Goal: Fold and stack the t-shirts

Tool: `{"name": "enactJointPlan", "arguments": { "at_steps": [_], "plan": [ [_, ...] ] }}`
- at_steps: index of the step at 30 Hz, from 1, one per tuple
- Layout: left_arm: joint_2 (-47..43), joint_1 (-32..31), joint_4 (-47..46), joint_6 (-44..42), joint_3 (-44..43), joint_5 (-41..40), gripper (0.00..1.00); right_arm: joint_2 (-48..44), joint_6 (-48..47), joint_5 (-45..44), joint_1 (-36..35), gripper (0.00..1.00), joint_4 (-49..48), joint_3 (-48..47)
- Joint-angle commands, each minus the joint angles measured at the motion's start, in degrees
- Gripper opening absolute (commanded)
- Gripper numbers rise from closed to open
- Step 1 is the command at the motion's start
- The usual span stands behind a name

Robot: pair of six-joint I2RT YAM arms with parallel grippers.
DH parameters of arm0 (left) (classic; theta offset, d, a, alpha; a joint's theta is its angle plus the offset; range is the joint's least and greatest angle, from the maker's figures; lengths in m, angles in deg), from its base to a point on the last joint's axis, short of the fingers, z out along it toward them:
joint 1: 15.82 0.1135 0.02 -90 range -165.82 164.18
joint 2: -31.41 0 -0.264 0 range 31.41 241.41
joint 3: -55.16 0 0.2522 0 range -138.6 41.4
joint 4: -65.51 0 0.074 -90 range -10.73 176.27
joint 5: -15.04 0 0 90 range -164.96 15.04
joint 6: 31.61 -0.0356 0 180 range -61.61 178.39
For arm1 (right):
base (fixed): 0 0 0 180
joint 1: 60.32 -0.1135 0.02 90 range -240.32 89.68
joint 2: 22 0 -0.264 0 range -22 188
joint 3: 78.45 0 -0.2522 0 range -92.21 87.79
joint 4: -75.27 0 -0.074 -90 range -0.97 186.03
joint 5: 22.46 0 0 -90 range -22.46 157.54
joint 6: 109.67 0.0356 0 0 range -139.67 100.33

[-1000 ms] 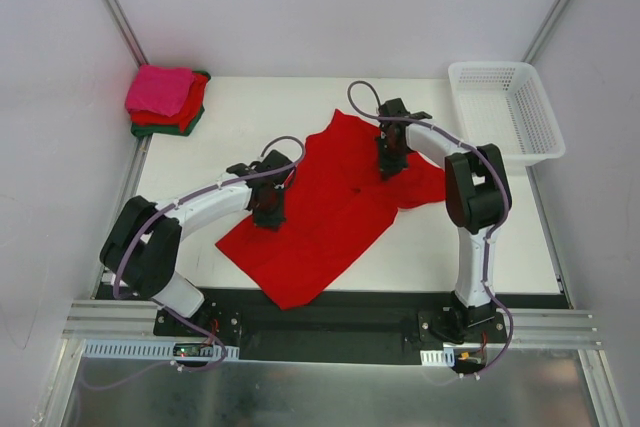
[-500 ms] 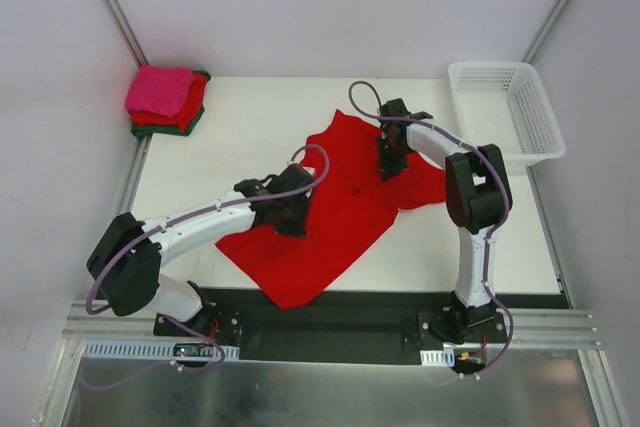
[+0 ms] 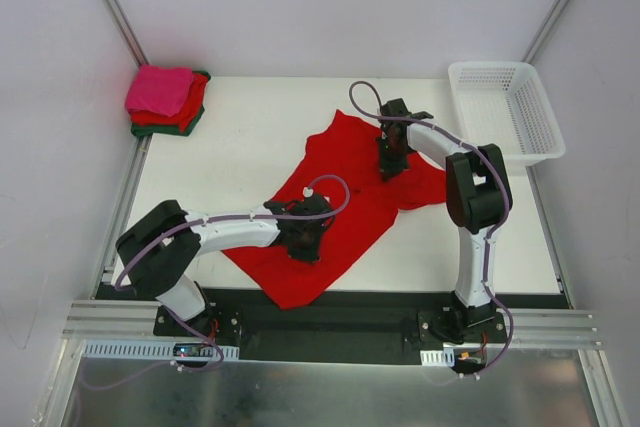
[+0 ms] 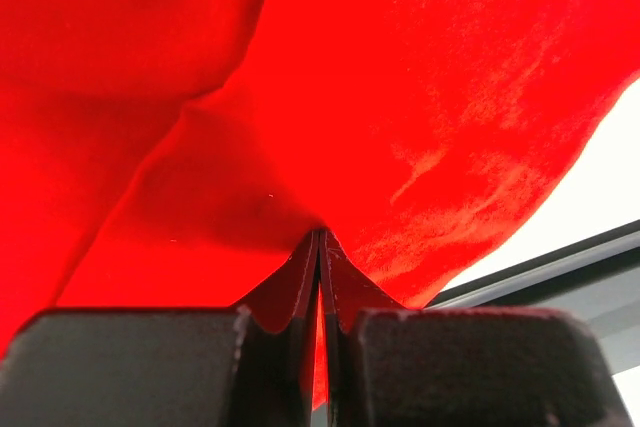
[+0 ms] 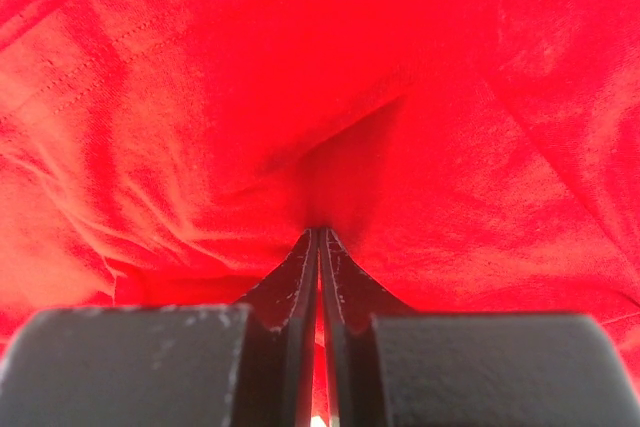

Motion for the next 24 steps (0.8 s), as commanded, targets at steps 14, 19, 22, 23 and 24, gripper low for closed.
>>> {"name": "enactJointPlan", "arguments": {
  "at_steps": [14,19,22,23,24],
  "plan": [
    [-0.07,9.4,4.35,3.39,8.89,-1.06,0.0,-0.19,0.75,0.09,0.23,0.06,3.7,2.39],
    [-3.24,15.72,7.16,1.28,8.81,-2.46,0.0,-1.33,2.6,-0.88,0.23,0.06,3.79,4.23],
    [-3.77,19.06,7.78,-0.21,7.84,-3.0,0.0,-2.55,2.6,-0.96,0.32,0.06,4.05,4.94],
    [-3.77,19.77,8.22,-1.09,7.23,-3.17,0.0,-2.82,2.6,-1.05,0.32,0.06,4.31,5.37],
    [-3.68,20.39,8.48,-1.62,6.7,-3.43,0.0,-3.17,2.69,-1.14,0.49,0.06,4.49,5.81]
  ]
}}
